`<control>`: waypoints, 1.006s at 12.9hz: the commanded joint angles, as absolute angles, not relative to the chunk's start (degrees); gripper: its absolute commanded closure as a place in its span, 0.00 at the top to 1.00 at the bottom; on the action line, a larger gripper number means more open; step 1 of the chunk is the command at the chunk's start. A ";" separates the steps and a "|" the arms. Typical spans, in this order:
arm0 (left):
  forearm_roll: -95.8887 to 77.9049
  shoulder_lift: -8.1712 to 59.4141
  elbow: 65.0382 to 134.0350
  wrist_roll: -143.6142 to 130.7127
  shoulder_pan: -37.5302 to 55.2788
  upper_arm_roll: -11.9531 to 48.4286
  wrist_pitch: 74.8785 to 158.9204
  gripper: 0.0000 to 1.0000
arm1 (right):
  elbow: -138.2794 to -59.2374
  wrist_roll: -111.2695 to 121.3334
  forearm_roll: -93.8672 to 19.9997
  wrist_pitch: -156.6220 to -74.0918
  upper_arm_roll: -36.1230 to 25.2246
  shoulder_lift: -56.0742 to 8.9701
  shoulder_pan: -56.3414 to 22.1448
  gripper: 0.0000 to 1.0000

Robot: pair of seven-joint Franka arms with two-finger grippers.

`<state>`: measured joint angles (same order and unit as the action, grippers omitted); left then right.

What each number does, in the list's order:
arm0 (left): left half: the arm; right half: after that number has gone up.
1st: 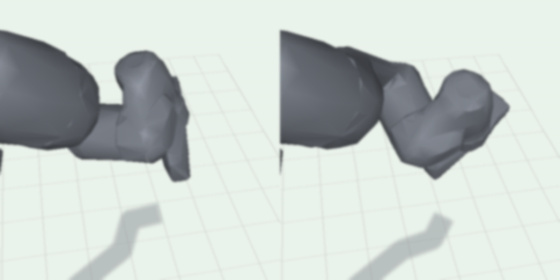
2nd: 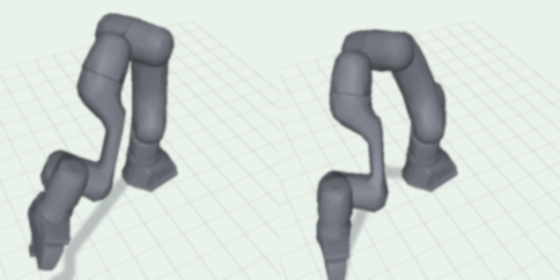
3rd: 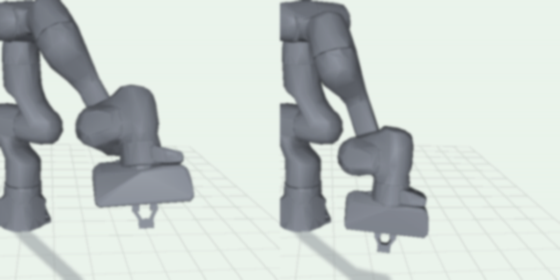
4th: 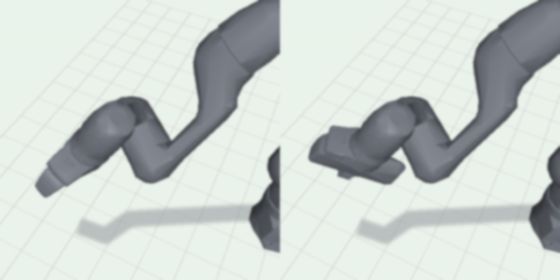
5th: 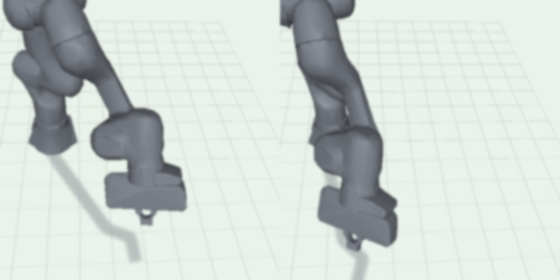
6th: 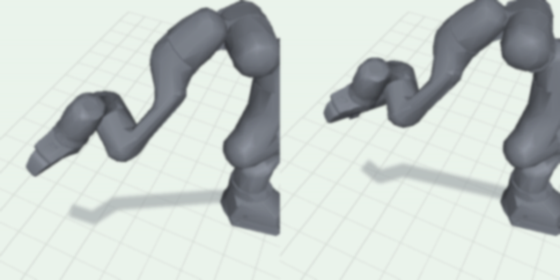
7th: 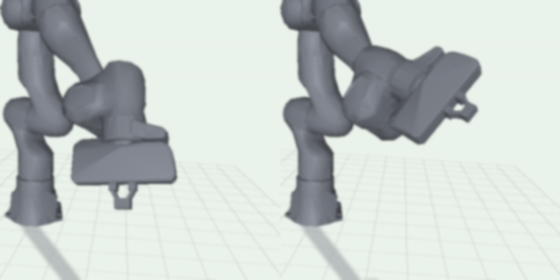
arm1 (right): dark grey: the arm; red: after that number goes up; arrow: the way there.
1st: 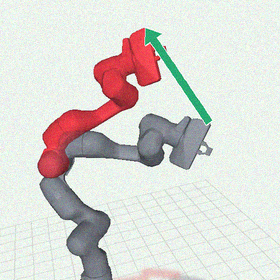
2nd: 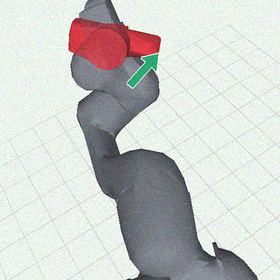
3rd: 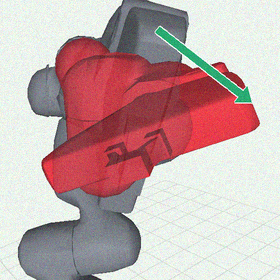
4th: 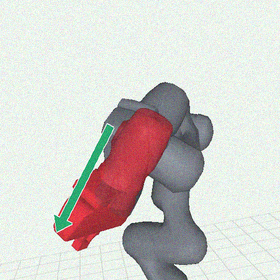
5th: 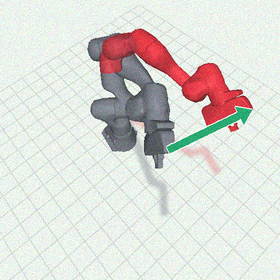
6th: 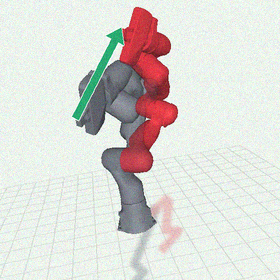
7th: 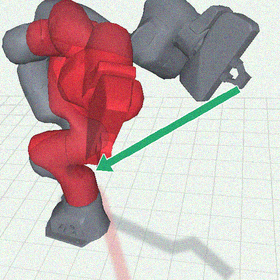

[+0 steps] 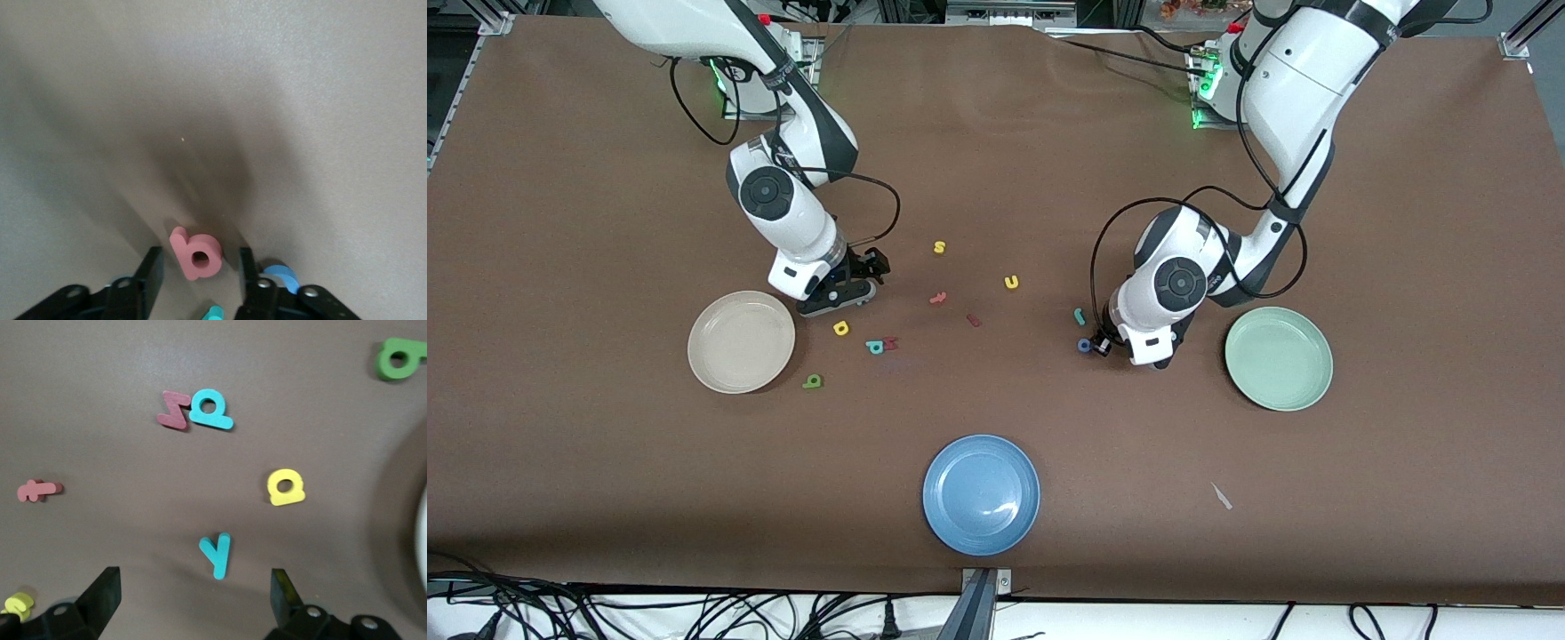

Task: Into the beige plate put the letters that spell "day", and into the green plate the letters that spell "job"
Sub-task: 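Grasp the pink letter with the left gripper while the right gripper grasps the y, then place the pink letter on the green plate with the left gripper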

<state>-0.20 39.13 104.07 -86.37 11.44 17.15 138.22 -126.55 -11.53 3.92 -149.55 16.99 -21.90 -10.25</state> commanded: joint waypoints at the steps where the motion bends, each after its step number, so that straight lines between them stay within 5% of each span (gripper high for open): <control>1: -1.14 39.37 104.59 -86.48 12.04 16.35 138.34 0.36 | -126.12 -12.57 4.83 -152.31 16.96 -23.99 -10.63 0.99; 6: -0.97 38.85 104.33 -85.34 11.25 16.35 137.81 0.11 | -126.30 -12.66 5.45 -154.16 16.96 -25.93 -10.90 0.94; 13: -1.32 29.10 102.66 -71.75 3.18 16.52 127.72 0.11 | -126.47 -12.57 6.50 -155.83 16.26 -27.60 -10.81 0.77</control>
<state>-0.19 33.22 101.70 -77.52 6.09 16.47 131.84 -126.54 -11.53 4.93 -154.77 16.80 -27.20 -10.65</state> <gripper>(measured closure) 0.736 0.198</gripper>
